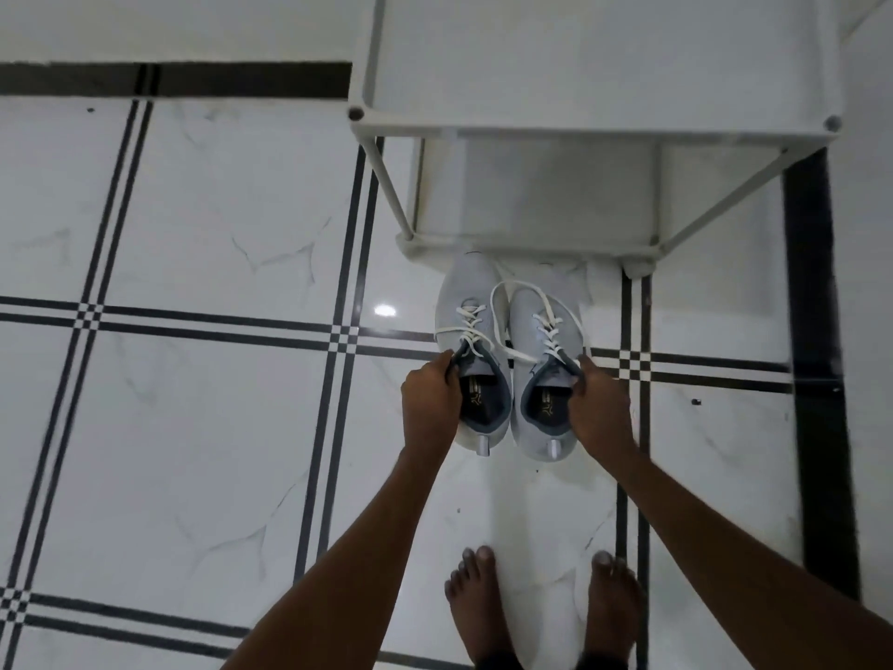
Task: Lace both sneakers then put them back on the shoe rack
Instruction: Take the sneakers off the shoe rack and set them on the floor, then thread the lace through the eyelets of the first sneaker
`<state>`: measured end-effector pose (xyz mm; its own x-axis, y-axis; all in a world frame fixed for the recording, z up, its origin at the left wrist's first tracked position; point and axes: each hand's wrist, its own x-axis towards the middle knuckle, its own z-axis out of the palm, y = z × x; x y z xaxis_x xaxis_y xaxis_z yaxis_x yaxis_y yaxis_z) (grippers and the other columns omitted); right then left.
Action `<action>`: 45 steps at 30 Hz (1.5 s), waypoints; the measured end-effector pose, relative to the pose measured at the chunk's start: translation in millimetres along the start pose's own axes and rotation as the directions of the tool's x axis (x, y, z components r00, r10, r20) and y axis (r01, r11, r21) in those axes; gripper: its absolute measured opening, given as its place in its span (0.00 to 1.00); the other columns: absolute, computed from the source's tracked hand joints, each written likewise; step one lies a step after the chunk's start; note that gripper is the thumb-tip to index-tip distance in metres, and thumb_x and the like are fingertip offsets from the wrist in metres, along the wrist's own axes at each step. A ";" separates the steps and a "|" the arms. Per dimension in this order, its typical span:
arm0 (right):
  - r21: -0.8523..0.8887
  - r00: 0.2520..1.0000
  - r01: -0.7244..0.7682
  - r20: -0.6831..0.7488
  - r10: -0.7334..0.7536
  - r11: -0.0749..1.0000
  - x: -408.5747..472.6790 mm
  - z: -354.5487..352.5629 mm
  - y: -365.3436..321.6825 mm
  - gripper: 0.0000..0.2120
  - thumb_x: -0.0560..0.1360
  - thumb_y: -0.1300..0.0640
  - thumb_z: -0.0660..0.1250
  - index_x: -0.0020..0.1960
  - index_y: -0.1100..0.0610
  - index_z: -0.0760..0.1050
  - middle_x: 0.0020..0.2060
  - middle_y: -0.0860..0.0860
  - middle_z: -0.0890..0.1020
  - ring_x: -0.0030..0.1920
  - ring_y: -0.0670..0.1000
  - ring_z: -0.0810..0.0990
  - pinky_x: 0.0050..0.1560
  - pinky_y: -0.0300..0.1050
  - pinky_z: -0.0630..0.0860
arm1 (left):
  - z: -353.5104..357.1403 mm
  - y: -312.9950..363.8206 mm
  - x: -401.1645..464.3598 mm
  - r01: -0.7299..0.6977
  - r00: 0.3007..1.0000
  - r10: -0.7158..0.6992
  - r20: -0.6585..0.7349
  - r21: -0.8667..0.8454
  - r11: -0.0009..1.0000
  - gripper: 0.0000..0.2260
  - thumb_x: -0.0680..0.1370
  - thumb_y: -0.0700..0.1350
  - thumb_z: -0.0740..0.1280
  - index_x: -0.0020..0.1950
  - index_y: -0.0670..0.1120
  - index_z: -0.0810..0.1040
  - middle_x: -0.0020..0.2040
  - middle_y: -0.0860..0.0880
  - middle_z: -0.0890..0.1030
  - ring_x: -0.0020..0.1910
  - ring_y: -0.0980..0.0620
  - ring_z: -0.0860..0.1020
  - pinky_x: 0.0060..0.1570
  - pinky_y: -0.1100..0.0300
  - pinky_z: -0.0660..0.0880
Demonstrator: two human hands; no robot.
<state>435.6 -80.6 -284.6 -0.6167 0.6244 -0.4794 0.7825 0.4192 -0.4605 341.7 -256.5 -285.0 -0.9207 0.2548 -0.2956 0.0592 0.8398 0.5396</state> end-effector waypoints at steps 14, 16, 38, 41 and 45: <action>-0.053 0.992 0.031 -0.122 -0.037 0.998 85.0 132.1 75.6 0.24 0.77 0.66 0.61 0.73 0.62 0.67 0.59 0.64 0.80 0.59 0.64 0.79 0.58 0.56 0.76 | 136.7 -106.5 50.6 -0.009 0.993 0.010 -0.121 0.011 1.000 0.12 0.83 0.44 0.59 0.62 0.46 0.79 0.44 0.48 0.84 0.36 0.53 0.77 0.40 0.63 0.73; -0.128 0.982 0.027 -0.185 -0.050 0.991 83.5 133.4 66.2 0.27 0.75 0.61 0.64 0.73 0.64 0.64 0.67 0.64 0.74 0.65 0.65 0.75 0.60 0.60 0.76 | 135.7 -113.4 49.2 -0.001 0.988 0.000 -0.154 -0.006 1.000 0.12 0.83 0.44 0.59 0.62 0.46 0.79 0.45 0.48 0.85 0.38 0.50 0.81 0.41 0.58 0.78; 0.732 0.909 -0.304 0.415 -0.045 0.609 112.3 168.2 -78.9 0.08 0.66 0.55 0.65 0.34 0.59 0.78 0.34 0.53 0.83 0.37 0.52 0.79 0.46 0.46 0.74 | 3.2 -146.0 139.0 0.026 0.877 -0.088 0.472 0.136 0.990 0.08 0.76 0.48 0.71 0.40 0.48 0.87 0.29 0.54 0.81 0.23 0.62 0.75 0.24 0.71 0.69; 0.860 0.942 -0.281 0.333 -0.051 0.426 110.2 157.6 -70.9 0.09 0.74 0.58 0.62 0.35 0.55 0.74 0.33 0.51 0.83 0.40 0.52 0.82 0.46 0.48 0.75 | 0.5 -150.9 143.7 0.030 0.844 -0.189 0.502 0.307 0.951 0.07 0.77 0.43 0.69 0.43 0.46 0.87 0.31 0.52 0.83 0.25 0.60 0.77 0.28 0.69 0.71; 0.900 0.964 -0.223 0.261 -0.052 0.374 110.5 156.9 -54.7 0.08 0.77 0.59 0.63 0.42 0.59 0.78 0.27 0.50 0.76 0.37 0.52 0.83 0.49 0.51 0.77 | 14.4 -162.7 141.3 0.041 0.831 -0.220 0.511 0.338 0.940 0.09 0.77 0.38 0.66 0.43 0.43 0.87 0.34 0.49 0.85 0.28 0.56 0.80 0.28 0.69 0.74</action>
<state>311.1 -138.0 -429.6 -0.6578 0.4083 -0.6330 0.3523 -0.5760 -0.7376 207.6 -350.3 -426.0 -0.5811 0.2719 -0.7670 0.1484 0.9621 0.2287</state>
